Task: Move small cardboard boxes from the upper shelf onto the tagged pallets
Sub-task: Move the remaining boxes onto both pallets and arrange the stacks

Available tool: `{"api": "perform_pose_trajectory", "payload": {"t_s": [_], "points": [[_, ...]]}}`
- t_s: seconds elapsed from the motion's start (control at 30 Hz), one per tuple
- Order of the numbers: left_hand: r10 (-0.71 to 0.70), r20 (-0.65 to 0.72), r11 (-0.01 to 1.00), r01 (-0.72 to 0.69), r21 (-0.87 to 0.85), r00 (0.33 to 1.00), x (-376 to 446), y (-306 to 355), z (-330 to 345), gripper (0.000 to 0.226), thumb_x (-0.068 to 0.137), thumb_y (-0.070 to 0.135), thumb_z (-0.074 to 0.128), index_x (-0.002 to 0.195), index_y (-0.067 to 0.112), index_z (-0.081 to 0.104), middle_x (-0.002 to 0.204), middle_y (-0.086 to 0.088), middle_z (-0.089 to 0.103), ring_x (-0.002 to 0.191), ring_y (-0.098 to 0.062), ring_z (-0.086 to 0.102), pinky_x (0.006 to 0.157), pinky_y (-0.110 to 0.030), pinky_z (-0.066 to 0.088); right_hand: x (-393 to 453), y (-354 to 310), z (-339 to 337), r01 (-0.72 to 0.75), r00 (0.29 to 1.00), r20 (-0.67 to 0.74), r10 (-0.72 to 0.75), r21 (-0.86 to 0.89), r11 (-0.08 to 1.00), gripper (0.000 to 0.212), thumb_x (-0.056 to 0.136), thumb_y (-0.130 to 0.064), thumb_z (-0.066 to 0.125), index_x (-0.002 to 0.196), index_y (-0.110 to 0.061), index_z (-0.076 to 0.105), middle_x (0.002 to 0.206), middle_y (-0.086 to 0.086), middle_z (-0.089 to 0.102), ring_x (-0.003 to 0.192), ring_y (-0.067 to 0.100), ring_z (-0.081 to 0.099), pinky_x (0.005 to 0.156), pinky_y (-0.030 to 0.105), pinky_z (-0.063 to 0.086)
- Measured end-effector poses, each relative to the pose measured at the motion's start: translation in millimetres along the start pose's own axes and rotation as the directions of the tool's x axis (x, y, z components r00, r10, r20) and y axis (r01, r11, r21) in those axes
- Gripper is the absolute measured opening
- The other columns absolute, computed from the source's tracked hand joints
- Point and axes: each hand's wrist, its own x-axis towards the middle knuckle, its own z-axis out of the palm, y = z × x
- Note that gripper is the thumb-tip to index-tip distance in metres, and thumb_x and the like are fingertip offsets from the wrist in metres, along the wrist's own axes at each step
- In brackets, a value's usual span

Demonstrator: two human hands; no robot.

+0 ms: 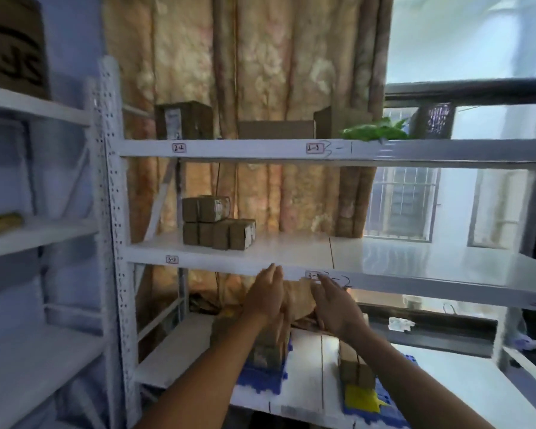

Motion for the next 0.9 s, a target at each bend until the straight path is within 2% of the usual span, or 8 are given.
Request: {"api": "perform_pose_trajectory", "payload": {"t_s": [0.13,0.33,0.47,0.5,0.6,0.67,0.8,0.9], "points": [[-0.049,-0.154,0.992,0.031,-0.12,0.987,44,-29,-42,0.056,0.105,0.053,0.032,0.15,0.023,0.046,0.156,-0.001,0.046,0.142,-0.022,0.043,0.116,-0.034,0.03,50,-37,35,-0.015,0.999,-0.048,0.018,0.061,0.998,0.064,0.107,-0.058,0.034,0.159,-0.02,0.038,0.164,0.003,0.042,0.15,0.023,0.038,0.119,0.039,0.029],[-0.029,-0.179,0.991,0.005,-0.137,0.983,123,-90,-115,0.058,0.098,0.052,0.049,0.152,0.032,0.039,0.154,0.002,0.046,0.139,-0.021,0.046,0.107,-0.031,0.039,150,-86,100,-0.065,0.995,-0.068,0.077,0.156,0.986,0.065,0.109,-0.05,0.039,0.164,-0.017,0.028,0.167,0.008,0.035,0.151,0.029,0.036,0.12,0.041,0.029],[0.152,-0.19,0.983,-0.169,-0.073,0.97,171,-122,-148,0.046,0.094,0.039,0.066,0.132,0.058,0.046,0.121,0.039,0.056,0.123,-0.003,0.056,0.087,-0.001,0.038,209,-110,146,-0.065,0.996,-0.053,0.075,0.169,0.983,0.07,0.109,-0.051,0.038,0.167,-0.019,0.015,0.171,0.009,0.026,0.152,0.033,0.034,0.119,0.043,0.031],[0.178,-0.185,0.977,-0.196,-0.079,0.966,180,-125,-150,0.045,0.094,0.038,0.066,0.127,0.061,0.045,0.118,0.043,0.055,0.121,0.0,0.056,0.087,0.0,0.039,220,-114,152,-0.064,0.995,-0.059,0.078,0.204,0.977,0.072,0.108,-0.052,0.038,0.167,-0.021,0.01,0.171,0.009,0.024,0.152,0.033,0.033,0.119,0.044,0.032],[0.225,-0.189,0.968,-0.241,-0.067,0.956,204,-135,-143,0.056,0.095,0.032,0.065,0.141,0.052,0.038,0.145,0.023,0.046,0.133,-0.003,0.045,0.107,-0.025,0.042,248,-123,169,-0.044,0.99,-0.109,0.088,0.351,0.935,0.079,0.105,-0.057,0.041,0.167,-0.03,0.0,0.172,0.007,0.022,0.152,0.033,0.033,0.122,0.05,0.032],[0.215,-0.207,0.976,-0.214,0.032,0.954,210,-142,-129,0.073,0.093,0.026,0.066,0.153,0.041,0.027,0.158,0.009,0.029,0.141,-0.012,0.035,0.108,-0.028,0.037,262,-121,178,-0.006,0.989,-0.133,0.061,0.379,0.925,0.078,0.104,-0.057,0.043,0.167,-0.032,0.004,0.17,0.007,0.027,0.151,0.033,0.036,0.122,0.054,0.033],[0.209,-0.223,0.963,-0.161,0.217,0.952,208,-148,-107,0.085,0.089,0.039,0.066,0.16,0.027,0.02,0.154,-0.001,0.033,0.138,-0.024,0.037,0.101,-0.036,0.046,275,-112,196,-0.014,0.996,-0.079,0.046,0.37,0.929,0.062,0.105,-0.052,0.049,0.16,-0.028,0.033,0.157,0.008,0.046,0.143,0.031,0.046,0.116,0.053,0.041],[0.136,-0.27,0.976,-0.083,0.2,0.953,211,-142,-104,0.085,0.085,0.039,0.067,0.158,0.027,0.024,0.15,-0.004,0.034,0.138,-0.027,0.034,0.106,-0.042,0.044,279,-112,199,-0.061,0.984,-0.141,0.113,0.328,0.943,0.041,0.104,-0.055,0.047,0.139,-0.034,0.049,0.131,0.009,0.064,0.114,0.03,0.064,0.096,0.051,0.054]]}}
